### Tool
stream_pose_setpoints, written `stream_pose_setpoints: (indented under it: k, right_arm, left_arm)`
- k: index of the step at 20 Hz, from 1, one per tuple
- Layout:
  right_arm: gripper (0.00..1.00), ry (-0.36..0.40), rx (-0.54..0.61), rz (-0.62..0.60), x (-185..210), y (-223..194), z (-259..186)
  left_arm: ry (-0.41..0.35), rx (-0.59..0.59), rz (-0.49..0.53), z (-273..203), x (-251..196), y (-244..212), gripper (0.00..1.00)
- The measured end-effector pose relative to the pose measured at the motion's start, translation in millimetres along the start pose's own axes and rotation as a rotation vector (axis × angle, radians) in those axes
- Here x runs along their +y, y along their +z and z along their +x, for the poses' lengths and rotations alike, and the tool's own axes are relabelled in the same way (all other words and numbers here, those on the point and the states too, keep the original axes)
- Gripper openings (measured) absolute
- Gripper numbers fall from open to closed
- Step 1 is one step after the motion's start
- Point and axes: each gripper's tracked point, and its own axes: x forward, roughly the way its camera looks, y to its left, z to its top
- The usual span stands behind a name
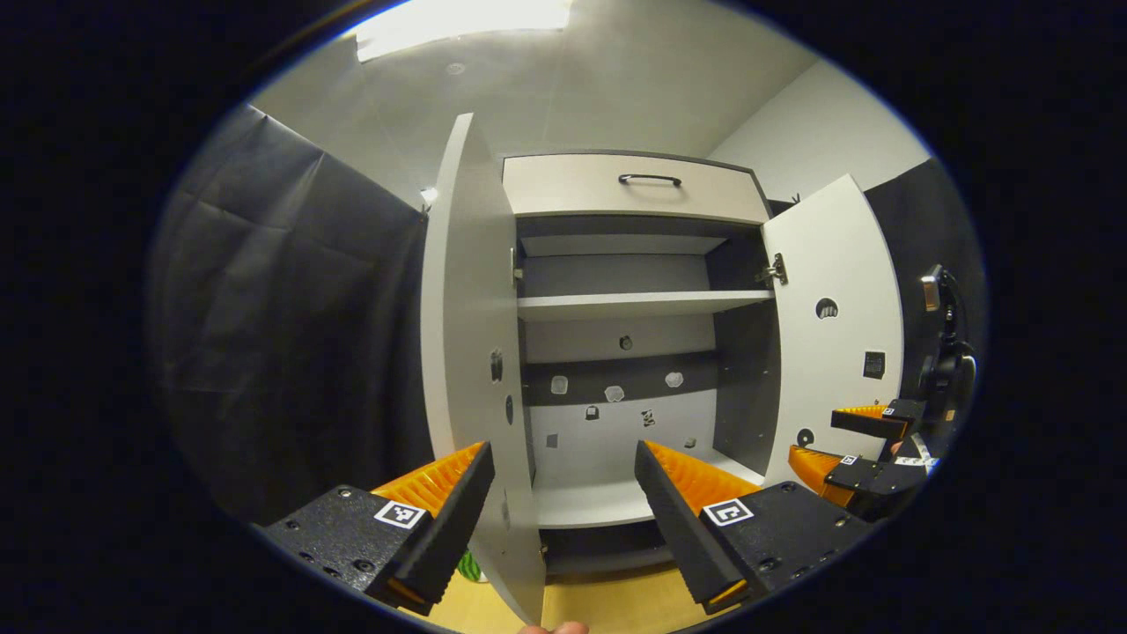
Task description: Open the right door of the double-door shoe cabinet with the right hand, and open the left door with the left hand.
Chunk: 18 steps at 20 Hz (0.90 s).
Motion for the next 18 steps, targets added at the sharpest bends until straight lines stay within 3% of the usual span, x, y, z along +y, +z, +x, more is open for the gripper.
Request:
stream_pose_setpoints:
  k: [18]
  right_arm:
    - [0.97,-0.075,-0.022,0.115,-4.8,19.1,-23.5]
  left_arm:
    - [-0.232,0.066,-0.035,60.2,-72.0,-44.3,0.98]
